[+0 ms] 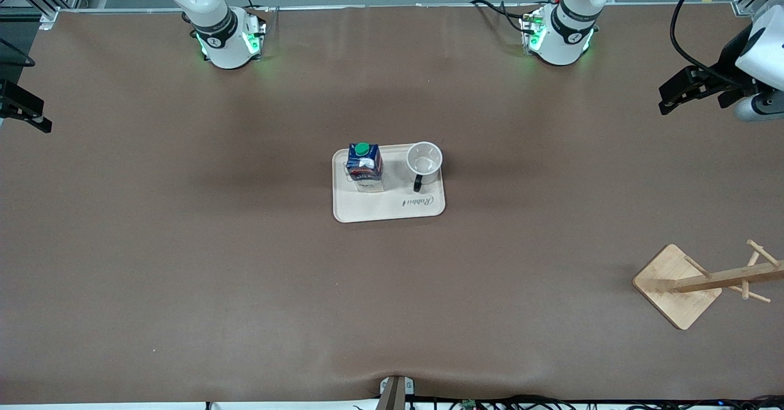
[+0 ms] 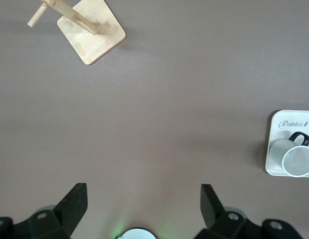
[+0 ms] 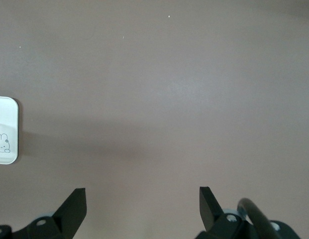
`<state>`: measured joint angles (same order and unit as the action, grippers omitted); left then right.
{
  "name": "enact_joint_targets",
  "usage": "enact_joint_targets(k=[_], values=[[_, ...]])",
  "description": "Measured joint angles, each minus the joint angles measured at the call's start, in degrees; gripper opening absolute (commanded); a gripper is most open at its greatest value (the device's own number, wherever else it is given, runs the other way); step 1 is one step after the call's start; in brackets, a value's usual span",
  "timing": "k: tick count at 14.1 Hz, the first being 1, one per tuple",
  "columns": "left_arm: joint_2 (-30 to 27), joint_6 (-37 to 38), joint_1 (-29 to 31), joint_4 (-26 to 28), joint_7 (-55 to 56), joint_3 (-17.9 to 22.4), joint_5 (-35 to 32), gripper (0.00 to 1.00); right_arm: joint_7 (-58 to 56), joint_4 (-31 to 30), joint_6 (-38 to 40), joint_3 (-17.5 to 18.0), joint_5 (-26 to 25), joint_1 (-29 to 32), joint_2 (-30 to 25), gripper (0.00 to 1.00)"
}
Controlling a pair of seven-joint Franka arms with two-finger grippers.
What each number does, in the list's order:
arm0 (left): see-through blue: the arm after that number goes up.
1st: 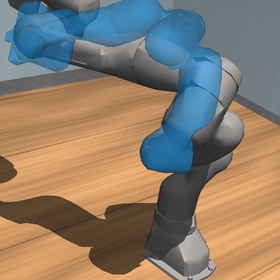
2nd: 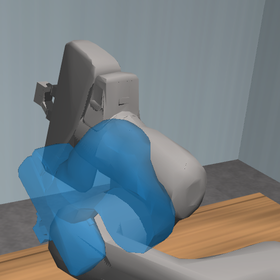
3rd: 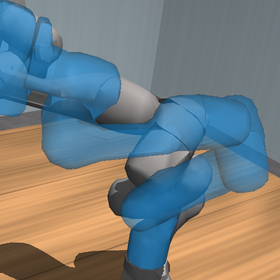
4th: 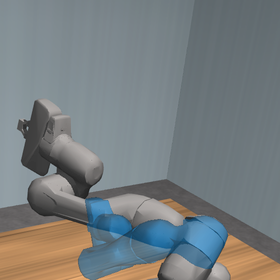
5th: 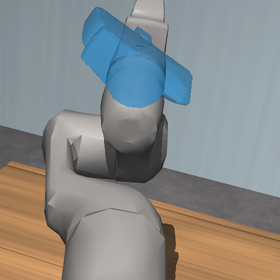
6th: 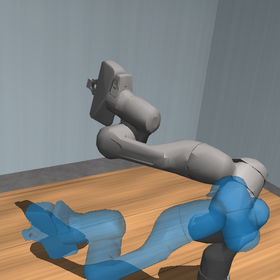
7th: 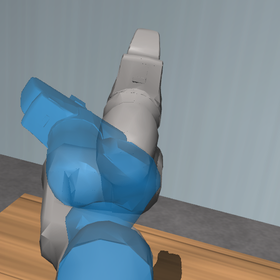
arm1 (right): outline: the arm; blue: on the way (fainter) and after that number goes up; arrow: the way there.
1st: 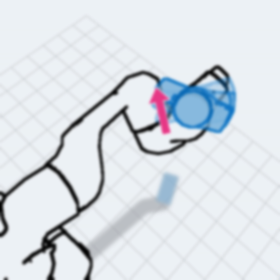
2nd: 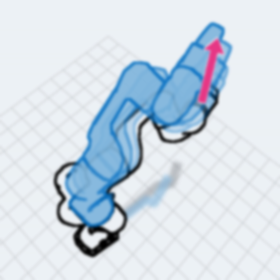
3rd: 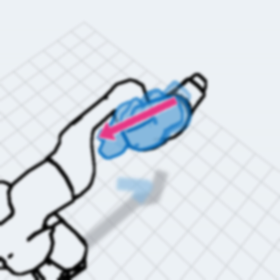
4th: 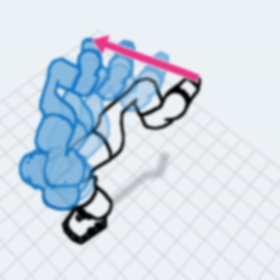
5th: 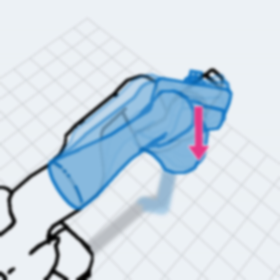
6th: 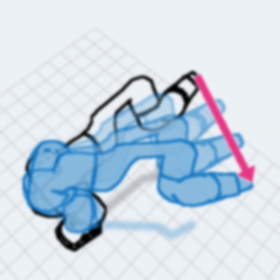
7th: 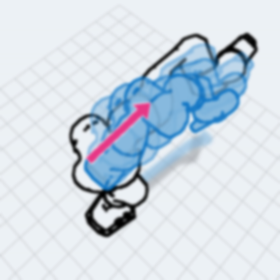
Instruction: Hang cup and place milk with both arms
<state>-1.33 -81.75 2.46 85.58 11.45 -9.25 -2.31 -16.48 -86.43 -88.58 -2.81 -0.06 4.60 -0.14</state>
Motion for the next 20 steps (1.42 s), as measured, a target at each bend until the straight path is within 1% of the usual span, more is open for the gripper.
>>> enact_joint_targets(k=[8,11,14,15,17,20], values=[[0.6,0.0,0.0,0.0,-0.4,0.0,-0.2,1.0,0.0,0.0,0.0,0.0,0.0,0.0,0.0,1.0],[2.9,-1.4,-1.2,0.1,-0.4,-0.7,-0.2,1.0,0.0,0.0,0.0,0.0,0.0,0.0,0.0,1.0],[6.7,-5.4,-4.8,0.9,0.5,-2.9,-0.2,1.0,0.0,0.1,0.0,0.0,0.0,0.0,0.0,1.0],[7.6,-6.8,-6.0,2.0,1.6,-3.5,-0.2,1.0,0.0,0.1,0.0,0.0,0.0,0.0,0.0,1.0],[8.6,-11.7,-8.4,5.8,5.0,-4.6,-0.2,1.0,0.0,0.1,0.0,0.0,0.0,0.0,0.0,1.0],[9.7,-24.1,-12.4,14.1,12.3,-5.4,-0.1,1.0,0.0,0.1,0.0,0.1,0.0,0.0,0.0,1.0]])
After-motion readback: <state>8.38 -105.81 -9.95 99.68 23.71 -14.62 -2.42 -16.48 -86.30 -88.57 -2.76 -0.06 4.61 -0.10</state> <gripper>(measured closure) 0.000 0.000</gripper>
